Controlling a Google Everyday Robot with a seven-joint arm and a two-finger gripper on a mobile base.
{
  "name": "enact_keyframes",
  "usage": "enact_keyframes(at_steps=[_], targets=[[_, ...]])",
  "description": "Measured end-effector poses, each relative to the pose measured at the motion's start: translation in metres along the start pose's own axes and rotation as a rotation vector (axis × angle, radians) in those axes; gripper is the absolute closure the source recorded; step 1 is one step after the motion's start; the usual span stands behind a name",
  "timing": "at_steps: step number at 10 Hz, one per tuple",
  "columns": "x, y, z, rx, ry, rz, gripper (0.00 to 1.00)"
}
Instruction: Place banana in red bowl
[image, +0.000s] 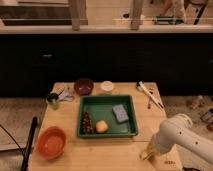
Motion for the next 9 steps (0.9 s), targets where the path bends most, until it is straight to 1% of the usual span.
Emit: enact_keyframes(at_steps=[2, 3, 5, 6, 9], targets=[[0.002, -0.004, -0.013, -0.006, 0.026, 0.002, 1.00], [0.002, -0.007, -0.019, -0.007, 0.027, -0.003, 1.00], [0.002, -0.012, -0.037, 0.003, 0.001, -0.019, 1.00], [0.001, -0.015, -0.048, 0.014, -0.015, -0.027, 1.00], [-0.006, -0.026, -0.075, 0.042, -0.047, -0.060, 1.00]])
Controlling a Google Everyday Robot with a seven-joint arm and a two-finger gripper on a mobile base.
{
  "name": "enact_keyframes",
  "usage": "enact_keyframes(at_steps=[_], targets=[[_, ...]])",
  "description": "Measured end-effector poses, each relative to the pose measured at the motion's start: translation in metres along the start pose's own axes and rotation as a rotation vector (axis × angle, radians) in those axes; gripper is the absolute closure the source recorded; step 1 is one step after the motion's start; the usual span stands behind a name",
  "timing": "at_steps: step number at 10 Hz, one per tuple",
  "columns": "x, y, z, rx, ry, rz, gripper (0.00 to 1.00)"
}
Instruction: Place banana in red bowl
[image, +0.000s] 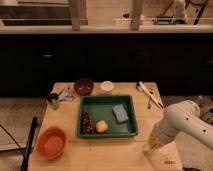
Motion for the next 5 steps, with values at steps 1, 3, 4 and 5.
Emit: enact_keyframes(at_steps=[1, 3, 4, 5], targets=[[-0.002, -0.003, -0.005, 0.003, -0.005, -0.001, 1.00], [-0.007, -0.015, -0.015, 0.008, -0.017, -0.004, 1.00], [-0.011, -0.023, -0.019, 0.011, -0.023, -0.006, 1.00], [-0.016, -0.033, -0.025, 0.014, -0.031, -0.010, 1.00]])
